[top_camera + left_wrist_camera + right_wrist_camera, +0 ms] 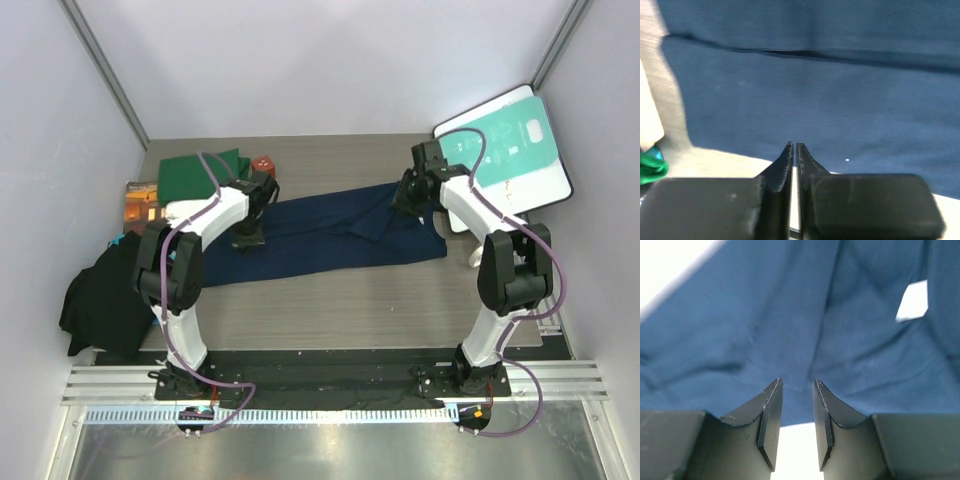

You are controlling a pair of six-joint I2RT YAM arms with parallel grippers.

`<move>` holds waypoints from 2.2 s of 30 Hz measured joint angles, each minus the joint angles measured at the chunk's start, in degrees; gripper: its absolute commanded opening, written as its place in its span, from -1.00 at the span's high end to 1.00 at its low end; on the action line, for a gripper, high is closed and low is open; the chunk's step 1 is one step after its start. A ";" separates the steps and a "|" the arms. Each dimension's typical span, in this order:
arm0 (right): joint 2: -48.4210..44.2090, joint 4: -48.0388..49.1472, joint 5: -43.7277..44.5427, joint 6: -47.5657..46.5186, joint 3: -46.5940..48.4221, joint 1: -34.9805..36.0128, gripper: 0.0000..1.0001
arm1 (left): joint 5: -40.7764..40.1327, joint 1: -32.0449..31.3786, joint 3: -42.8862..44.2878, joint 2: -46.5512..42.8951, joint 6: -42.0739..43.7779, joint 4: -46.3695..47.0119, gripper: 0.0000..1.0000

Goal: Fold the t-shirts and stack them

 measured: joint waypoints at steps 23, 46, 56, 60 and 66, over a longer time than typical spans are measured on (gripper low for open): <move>6.03 10.43 -1.57 -4.33 -12.02 2.71 0.33 | 3.06 -5.68 6.05 8.61 -0.46 3.48 1.00; 8.72 18.84 -6.69 -3.72 -9.18 3.50 0.35 | -0.87 -10.16 7.48 13.44 1.55 3.21 1.00; 13.16 19.65 -8.13 -2.62 -2.86 3.65 0.98 | -1.31 -10.38 6.73 13.03 1.57 3.91 1.00; 13.90 19.61 -8.61 -2.25 -2.56 3.85 0.98 | -1.44 -10.45 6.38 12.81 1.62 4.24 0.99; 13.81 20.17 -8.92 -2.21 -2.49 4.07 0.98 | -1.46 -10.45 6.23 12.70 1.60 4.42 0.99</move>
